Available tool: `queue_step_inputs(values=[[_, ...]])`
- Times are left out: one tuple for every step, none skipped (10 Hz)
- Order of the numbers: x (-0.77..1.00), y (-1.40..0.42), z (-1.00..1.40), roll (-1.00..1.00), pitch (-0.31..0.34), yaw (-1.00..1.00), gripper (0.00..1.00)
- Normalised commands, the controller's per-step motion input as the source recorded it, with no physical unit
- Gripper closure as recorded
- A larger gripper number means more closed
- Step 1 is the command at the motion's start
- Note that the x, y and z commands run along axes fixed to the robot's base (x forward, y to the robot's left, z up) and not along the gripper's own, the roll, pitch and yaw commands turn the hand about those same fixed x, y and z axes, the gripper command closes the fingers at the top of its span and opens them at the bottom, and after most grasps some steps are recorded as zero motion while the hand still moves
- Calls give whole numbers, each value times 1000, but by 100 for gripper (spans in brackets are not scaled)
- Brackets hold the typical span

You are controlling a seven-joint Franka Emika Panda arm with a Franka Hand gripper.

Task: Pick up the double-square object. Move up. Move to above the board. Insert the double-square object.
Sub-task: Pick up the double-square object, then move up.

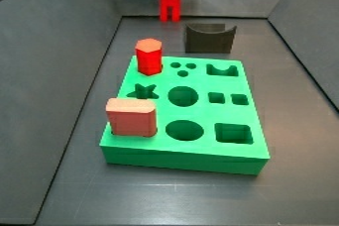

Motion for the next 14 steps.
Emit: queue_step_inputs(values=[[0,369,-154,0,-97,297,0],[0,0,0,0,0,0,0],[0,0,0,0,0,0,100],[0,0,0,0,0,0,100],[0,0,0,0,0,0,100],[0,0,0,0,0,0,100],[0,0,0,0,0,0,100],[0,0,0,0,0,0,100],[0,0,0,0,0,0,100],[0,0,0,0,0,0,100],[0,0,0,0,0,0,100],[0,0,0,0,0,0,100],[0,0,0,0,0,0,100],[0,0,833,0,0,0,100]])
